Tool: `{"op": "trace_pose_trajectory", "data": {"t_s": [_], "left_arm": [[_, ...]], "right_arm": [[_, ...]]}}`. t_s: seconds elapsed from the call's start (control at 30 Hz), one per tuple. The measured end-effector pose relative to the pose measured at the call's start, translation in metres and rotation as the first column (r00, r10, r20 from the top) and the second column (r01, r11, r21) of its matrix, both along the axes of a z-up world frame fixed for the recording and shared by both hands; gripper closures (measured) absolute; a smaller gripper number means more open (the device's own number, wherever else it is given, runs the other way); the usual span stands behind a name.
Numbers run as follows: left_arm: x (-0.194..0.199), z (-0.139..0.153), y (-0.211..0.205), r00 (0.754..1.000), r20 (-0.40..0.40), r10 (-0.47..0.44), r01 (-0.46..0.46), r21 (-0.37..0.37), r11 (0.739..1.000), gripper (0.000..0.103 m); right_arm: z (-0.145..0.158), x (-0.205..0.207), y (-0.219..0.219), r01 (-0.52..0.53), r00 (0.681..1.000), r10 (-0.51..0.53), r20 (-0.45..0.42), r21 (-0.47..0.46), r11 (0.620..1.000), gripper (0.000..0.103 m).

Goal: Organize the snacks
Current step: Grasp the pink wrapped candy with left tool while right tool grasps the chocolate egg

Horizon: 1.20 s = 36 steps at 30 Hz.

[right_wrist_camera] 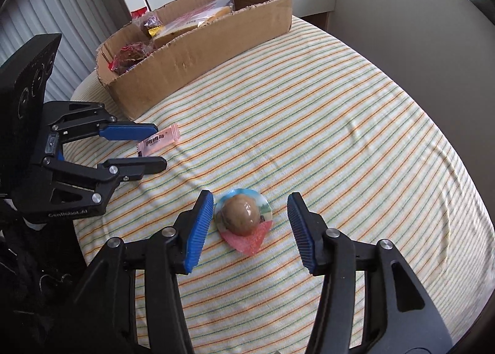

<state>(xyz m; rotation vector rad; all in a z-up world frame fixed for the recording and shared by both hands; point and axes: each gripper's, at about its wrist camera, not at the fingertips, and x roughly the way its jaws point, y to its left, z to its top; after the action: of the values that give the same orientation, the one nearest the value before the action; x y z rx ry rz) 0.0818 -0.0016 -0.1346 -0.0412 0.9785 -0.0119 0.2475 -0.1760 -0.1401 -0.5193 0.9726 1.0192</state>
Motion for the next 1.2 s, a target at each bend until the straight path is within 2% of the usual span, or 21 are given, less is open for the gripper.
{"op": "trace_pose_trajectory", "data": {"t_s": [0.27, 0.33, 0.4, 0.87, 1.2], "left_arm": [[0.003, -0.001, -0.001, 1.0, 0.005, 0.005, -0.005, 0.019, 1.0, 0.081], [0.004, -0.002, -0.001, 1.0, 0.005, 0.004, -0.004, 0.021, 1.0, 0.082], [0.003, 0.0, 0.001, 1.0, 0.004, 0.005, -0.005, 0.022, 1.0, 0.084], [-0.01, 0.009, 0.007, 1.0, 0.014, 0.007, -0.007, 0.002, 1.0, 0.085], [-0.022, 0.034, 0.007, 0.998, 0.068, -0.017, 0.016, 0.012, 1.0, 0.085]], "right_arm": [[-0.008, -0.023, 0.003, -0.02, 0.999, 0.022, 0.026, -0.052, 0.998, 0.052], [-0.009, -0.024, 0.008, -0.02, 0.999, 0.022, 0.033, -0.063, 0.998, 0.057], [-0.01, -0.028, 0.016, -0.019, 0.999, 0.023, 0.045, -0.076, 0.997, 0.059], [0.0, -0.031, 0.008, 0.023, 0.998, -0.021, 0.052, -0.045, 0.999, 0.061], [0.022, -0.041, 0.014, 0.017, 0.996, -0.015, 0.087, -0.027, 0.999, 0.061]]}}
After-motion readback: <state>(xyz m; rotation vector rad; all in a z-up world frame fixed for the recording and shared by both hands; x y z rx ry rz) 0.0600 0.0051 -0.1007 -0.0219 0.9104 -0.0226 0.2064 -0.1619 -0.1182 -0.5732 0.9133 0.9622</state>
